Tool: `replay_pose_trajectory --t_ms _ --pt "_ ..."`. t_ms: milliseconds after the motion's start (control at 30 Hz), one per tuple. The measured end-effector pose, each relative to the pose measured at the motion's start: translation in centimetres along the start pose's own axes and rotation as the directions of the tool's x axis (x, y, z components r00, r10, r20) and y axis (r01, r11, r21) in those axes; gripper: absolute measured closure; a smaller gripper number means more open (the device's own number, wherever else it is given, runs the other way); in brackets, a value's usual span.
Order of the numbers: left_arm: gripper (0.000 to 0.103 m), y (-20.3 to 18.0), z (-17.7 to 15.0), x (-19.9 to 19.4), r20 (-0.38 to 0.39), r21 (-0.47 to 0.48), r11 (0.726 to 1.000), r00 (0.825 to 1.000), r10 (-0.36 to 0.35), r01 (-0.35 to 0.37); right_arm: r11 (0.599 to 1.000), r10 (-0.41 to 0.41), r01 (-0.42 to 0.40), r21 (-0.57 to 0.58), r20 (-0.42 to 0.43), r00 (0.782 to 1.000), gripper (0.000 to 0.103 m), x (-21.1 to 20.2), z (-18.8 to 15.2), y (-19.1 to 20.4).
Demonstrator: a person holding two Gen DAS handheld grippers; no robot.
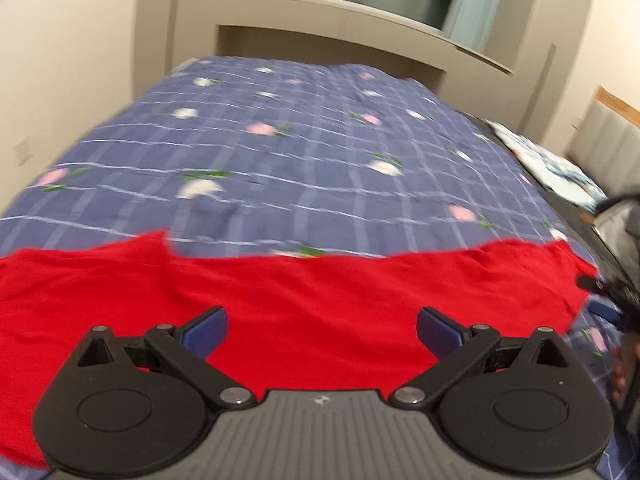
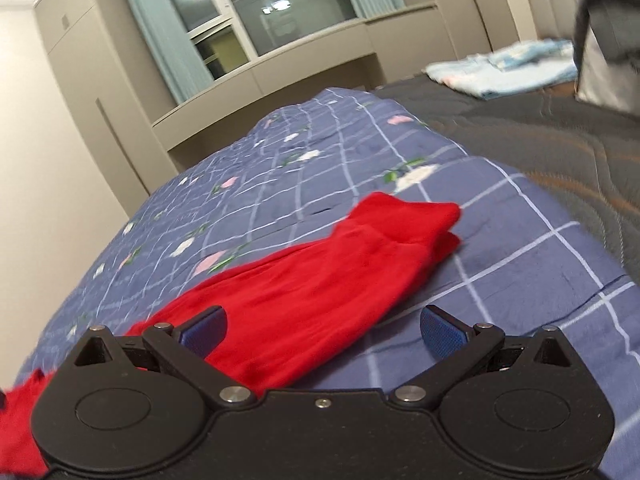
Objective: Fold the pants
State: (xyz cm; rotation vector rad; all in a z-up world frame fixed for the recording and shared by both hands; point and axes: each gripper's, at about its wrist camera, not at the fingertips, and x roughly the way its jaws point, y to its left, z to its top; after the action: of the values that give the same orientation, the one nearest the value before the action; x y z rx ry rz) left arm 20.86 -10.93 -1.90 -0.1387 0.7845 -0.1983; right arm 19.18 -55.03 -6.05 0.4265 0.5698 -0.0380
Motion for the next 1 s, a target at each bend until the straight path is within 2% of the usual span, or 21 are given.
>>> replay_pose_trajectory --t_ms 67,167,300,367,433,467,533,700,833,933,1000 --pt "0.001 -1.7 0.1 1.3 -0.014 0.030 0.999 1.000 -0.020 0.021 0.998 0.025 -0.024 0.064 -0.014 1.000 0.000 0.9 0.6 -1.4" --pt "0.000 -3.6 0.1 3.2 -0.038 0.059 0.998 0.999 -0.027 0.030 0.992 0.065 -0.066 0.106 0.011 0.998 0.000 1.7 1.3 -2.6" --pt "0.001 -4.6 0.2 5.6 -0.091 0.051 0.999 0.996 -0.012 0.017 0.983 0.095 -0.100 0.153 0.042 0.995 0.002 2.5 2.1 -3.9" --pt "0.001 -4.9 0.1 6.7 -0.132 0.055 0.998 0.991 0.016 -0.009 0.979 0.086 -0.097 0.181 0.067 0.994 0.010 2.5 2.2 -4.4" --pt "0.001 -5.0 0.0 7.6 -0.176 0.070 0.997 0.983 0.046 -0.034 0.976 0.057 -0.073 0.206 0.081 0.995 0.027 2.4 2.3 -4.5" --pt "0.001 -4.9 -0.1 7.8 -0.185 0.074 0.997 0.981 0.051 -0.038 0.974 0.043 -0.060 0.217 0.084 0.996 0.031 2.3 2.4 -4.8" --pt "0.001 -4.8 -0.1 7.8 -0.197 0.083 0.996 0.979 0.053 -0.037 0.970 0.015 -0.035 0.241 0.086 0.996 0.052 2.3 2.4 -5.1" --pt "0.001 -5.0 0.5 7.8 -0.233 0.089 0.995 0.971 0.062 -0.043 0.963 -0.041 0.018 0.270 0.081 0.996 0.084 2.0 2.8 -5.3" --pt "0.001 -4.2 1.8 6.9 -0.226 -0.010 1.000 0.974 -0.011 0.009 0.981 -0.020 -0.003 0.195 0.116 0.993 0.088 0.4 3.6 -3.4" --pt "0.001 -3.4 2.8 5.3 -0.172 -0.100 0.990 0.978 -0.114 0.098 0.994 0.006 -0.021 0.110 0.136 0.991 0.089 -0.6 4.7 -0.8" --pt "0.001 -2.9 3.4 4.2 -0.135 -0.156 0.972 0.971 -0.196 0.175 0.999 0.033 -0.039 0.033 0.152 0.988 0.089 -1.5 5.4 1.5"
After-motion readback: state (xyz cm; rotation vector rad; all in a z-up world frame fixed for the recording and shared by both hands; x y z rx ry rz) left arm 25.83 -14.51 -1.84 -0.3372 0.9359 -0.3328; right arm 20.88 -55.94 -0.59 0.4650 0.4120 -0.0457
